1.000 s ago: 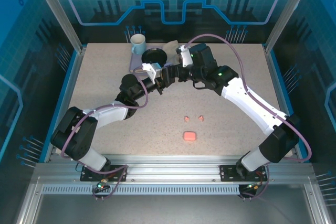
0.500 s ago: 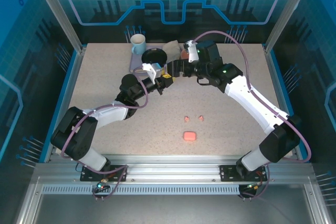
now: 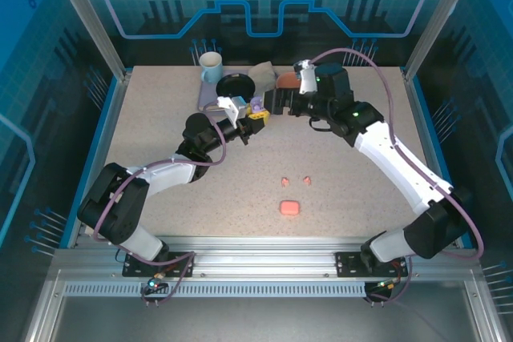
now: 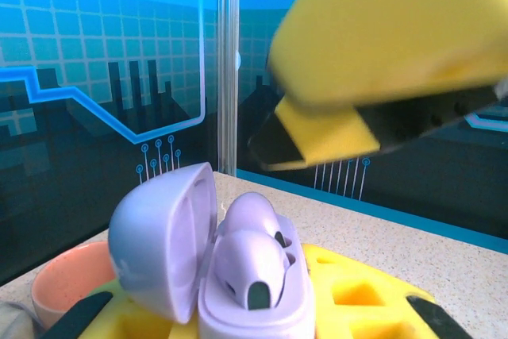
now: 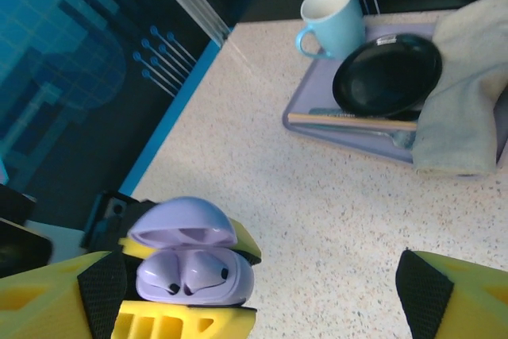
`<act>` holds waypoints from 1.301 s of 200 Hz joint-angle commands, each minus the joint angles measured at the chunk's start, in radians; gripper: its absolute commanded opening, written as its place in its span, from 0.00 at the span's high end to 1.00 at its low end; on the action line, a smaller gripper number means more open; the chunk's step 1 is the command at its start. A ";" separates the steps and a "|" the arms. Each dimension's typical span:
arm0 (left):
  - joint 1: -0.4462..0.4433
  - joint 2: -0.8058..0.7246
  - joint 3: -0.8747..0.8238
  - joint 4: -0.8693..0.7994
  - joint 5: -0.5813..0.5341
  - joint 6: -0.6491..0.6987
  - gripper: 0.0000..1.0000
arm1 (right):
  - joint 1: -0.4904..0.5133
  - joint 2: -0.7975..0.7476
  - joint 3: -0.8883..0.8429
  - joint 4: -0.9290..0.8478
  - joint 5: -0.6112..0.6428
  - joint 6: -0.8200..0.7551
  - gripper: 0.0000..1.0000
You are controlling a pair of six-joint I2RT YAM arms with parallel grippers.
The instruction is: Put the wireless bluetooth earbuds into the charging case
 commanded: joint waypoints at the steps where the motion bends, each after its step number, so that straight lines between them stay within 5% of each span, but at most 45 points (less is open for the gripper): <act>1: -0.008 0.009 0.016 0.052 0.027 0.012 1.00 | -0.021 -0.036 0.011 0.036 -0.037 0.025 0.08; 50: -0.007 0.008 0.016 0.049 0.041 0.011 1.00 | -0.026 0.019 0.062 -0.017 -0.021 0.019 0.11; 148: -0.007 0.009 0.026 0.025 0.047 0.022 1.00 | -0.019 0.390 0.508 -0.449 0.029 -0.025 0.17; 260: 0.012 0.052 0.039 0.027 -0.014 -0.022 1.00 | 0.055 0.166 0.225 -0.470 0.057 -0.029 0.21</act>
